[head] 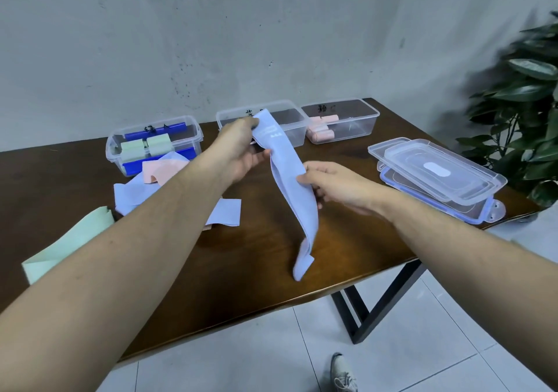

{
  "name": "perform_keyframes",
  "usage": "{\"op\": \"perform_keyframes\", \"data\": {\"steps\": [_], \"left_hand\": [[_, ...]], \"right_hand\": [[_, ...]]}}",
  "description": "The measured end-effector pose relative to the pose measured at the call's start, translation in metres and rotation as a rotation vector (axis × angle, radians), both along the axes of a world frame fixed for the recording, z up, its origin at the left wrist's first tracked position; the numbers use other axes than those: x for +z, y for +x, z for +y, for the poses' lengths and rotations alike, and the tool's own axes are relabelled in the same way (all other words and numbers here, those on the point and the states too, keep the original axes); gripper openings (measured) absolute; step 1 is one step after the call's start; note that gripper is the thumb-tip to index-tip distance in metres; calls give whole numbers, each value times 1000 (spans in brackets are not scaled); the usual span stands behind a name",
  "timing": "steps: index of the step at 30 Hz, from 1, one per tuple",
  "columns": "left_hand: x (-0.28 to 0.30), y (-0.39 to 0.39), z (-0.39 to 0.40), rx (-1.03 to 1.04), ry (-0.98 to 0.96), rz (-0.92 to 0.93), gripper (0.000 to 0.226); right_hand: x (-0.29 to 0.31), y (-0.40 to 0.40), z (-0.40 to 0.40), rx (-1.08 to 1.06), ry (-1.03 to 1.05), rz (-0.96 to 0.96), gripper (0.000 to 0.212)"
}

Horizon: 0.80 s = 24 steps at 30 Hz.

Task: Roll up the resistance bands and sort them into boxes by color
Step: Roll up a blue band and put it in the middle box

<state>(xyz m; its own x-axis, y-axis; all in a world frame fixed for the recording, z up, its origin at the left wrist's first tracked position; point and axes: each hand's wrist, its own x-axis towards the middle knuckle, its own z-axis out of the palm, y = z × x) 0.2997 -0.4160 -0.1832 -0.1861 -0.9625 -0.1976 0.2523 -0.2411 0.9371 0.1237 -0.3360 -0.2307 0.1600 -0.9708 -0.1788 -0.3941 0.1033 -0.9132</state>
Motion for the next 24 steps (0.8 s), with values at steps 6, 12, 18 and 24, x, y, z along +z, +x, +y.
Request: {"op": "perform_keyframes", "data": {"steps": [6, 12, 18, 24], "left_hand": [[-29, -17, -16, -3, 135, -39, 2], [-61, -36, -37, 32, 172, -109, 8], [-77, -52, -58, 18, 160, -151, 24], [-90, -52, -51, -17, 60, -220, 56]], "right_hand": [[-9, -2, -9, -42, 128, 102, 23], [-30, -15, -20, -88, 124, 348, 36], [-44, -26, -22, -47, -26, 689, 52], [-51, -33, -13, -126, -166, 655, 47]]}}
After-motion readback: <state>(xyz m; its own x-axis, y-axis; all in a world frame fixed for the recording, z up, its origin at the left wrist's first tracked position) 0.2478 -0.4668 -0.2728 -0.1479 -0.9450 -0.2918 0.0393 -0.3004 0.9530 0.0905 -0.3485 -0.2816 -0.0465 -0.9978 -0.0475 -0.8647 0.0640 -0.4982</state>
